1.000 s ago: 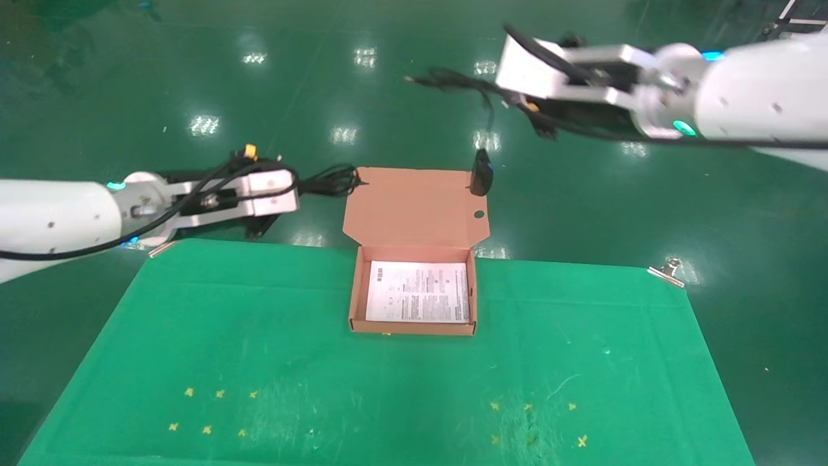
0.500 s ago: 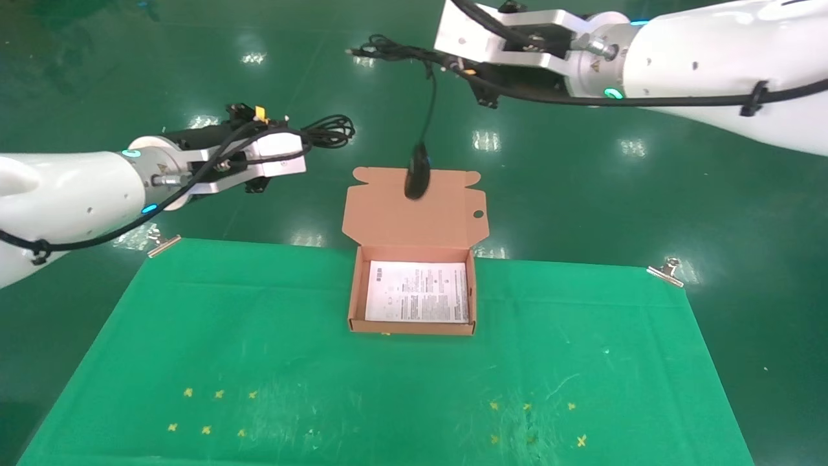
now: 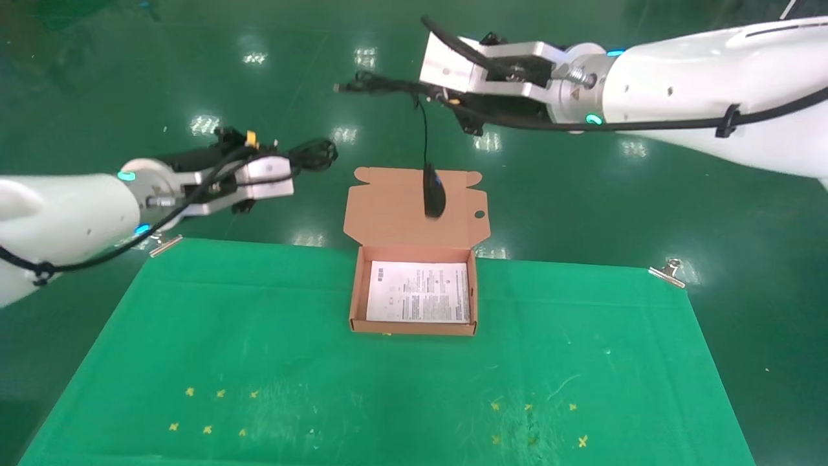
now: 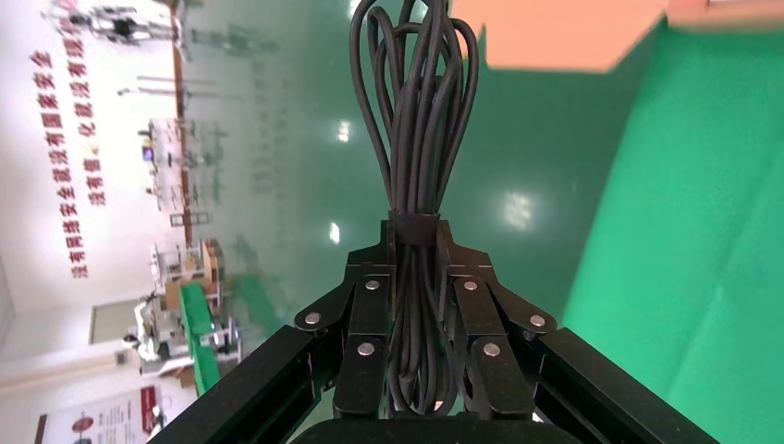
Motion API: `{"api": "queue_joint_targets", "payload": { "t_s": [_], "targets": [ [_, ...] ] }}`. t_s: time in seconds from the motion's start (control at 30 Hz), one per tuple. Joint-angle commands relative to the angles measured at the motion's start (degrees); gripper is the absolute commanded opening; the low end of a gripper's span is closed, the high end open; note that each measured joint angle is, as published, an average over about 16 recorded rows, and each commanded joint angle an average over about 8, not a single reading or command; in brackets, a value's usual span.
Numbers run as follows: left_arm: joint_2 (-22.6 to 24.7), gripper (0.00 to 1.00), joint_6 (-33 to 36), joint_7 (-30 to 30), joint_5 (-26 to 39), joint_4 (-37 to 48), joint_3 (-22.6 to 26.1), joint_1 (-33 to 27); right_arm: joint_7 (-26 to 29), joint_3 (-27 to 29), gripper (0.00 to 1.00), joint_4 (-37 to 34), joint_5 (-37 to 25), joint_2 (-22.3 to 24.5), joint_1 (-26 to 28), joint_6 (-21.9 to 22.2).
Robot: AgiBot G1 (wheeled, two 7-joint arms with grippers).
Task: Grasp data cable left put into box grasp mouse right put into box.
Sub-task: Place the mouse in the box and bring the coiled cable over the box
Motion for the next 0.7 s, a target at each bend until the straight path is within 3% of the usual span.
{"api": "queue_joint_targets", "payload": {
  "t_s": [0.03,0.7],
  "targets": [
    [-0.2,0.0,0.2,-0.3,0.8,0.2,0.1,0.4,-0.1,-0.2,0.0,0.1,0.1,0.0,-0.4,-0.1],
    [-1.5,0.0,7.0,-6.1,8.5,0.2,-0.3,2.0,-3.9,-2.5,0.0,-9.5,2.8,-7.0,-5.4,1.8]
  ]
}}
